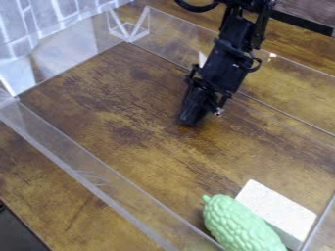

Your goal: Remove the white object from inside the blue tray and put it on the table

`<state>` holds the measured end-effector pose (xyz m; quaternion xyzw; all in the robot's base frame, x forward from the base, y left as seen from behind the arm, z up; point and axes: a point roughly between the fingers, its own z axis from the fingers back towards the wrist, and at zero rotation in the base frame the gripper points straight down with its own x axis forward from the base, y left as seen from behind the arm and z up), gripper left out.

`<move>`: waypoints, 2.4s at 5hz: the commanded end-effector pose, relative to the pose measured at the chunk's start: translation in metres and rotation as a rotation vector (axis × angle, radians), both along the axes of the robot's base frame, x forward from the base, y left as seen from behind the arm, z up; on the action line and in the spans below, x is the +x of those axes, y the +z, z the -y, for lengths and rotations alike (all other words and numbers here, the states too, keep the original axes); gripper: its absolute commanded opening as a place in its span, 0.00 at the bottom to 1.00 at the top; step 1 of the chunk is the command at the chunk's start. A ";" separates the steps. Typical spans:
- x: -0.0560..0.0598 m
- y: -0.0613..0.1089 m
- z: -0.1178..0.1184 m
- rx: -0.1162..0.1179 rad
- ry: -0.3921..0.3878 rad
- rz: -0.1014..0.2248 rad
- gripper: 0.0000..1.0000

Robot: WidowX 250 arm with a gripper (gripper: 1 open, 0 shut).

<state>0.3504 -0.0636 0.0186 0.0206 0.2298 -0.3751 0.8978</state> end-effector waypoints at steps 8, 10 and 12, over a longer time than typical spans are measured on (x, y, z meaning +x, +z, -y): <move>-0.029 0.020 0.028 -0.078 -0.056 0.029 0.00; -0.034 0.021 0.028 -0.116 -0.028 0.030 0.00; -0.039 0.022 0.029 -0.141 0.003 0.032 0.00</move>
